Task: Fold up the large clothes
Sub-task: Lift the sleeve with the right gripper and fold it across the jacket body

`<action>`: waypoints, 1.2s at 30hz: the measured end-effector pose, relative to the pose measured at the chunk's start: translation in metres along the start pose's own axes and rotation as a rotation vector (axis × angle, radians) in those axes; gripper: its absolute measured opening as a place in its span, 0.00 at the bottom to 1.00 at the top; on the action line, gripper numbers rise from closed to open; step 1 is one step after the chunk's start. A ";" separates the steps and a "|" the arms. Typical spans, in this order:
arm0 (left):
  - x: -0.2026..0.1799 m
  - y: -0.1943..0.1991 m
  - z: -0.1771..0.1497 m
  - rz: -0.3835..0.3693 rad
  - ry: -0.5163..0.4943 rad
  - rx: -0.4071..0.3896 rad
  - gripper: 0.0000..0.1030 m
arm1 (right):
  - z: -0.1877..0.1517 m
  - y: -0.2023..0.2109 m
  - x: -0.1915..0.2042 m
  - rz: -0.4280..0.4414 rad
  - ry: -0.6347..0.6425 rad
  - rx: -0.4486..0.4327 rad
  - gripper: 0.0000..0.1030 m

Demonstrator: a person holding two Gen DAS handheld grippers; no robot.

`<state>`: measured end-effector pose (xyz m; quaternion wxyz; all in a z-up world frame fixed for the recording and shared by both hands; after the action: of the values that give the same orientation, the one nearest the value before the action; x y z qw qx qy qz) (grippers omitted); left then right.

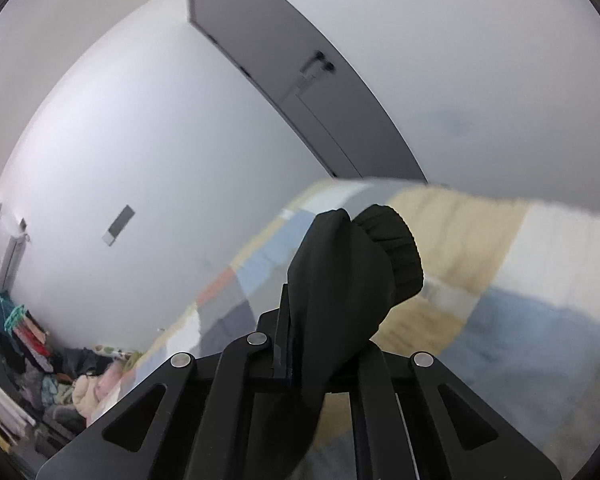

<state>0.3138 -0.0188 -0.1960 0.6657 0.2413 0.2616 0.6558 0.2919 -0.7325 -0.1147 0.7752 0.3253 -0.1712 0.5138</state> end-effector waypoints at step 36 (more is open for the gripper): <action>0.093 0.085 -0.017 0.011 0.031 -0.135 1.00 | -0.229 0.072 0.510 0.541 0.633 0.223 0.07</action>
<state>0.2396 0.0762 -0.1547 0.6728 0.1872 0.2260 0.6792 0.4219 -0.2088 0.0475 0.5869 0.1767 0.0523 0.7884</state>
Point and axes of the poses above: each gripper's, at about its wrist camera, not at the fingertips, and y roughly against the way its jaws point, x to its left, z to its top, the point moved 5 cm from there along -y, roughly the way its jaws point, and after that the axes turned 2 degrees about z, right-handed, at the moved point
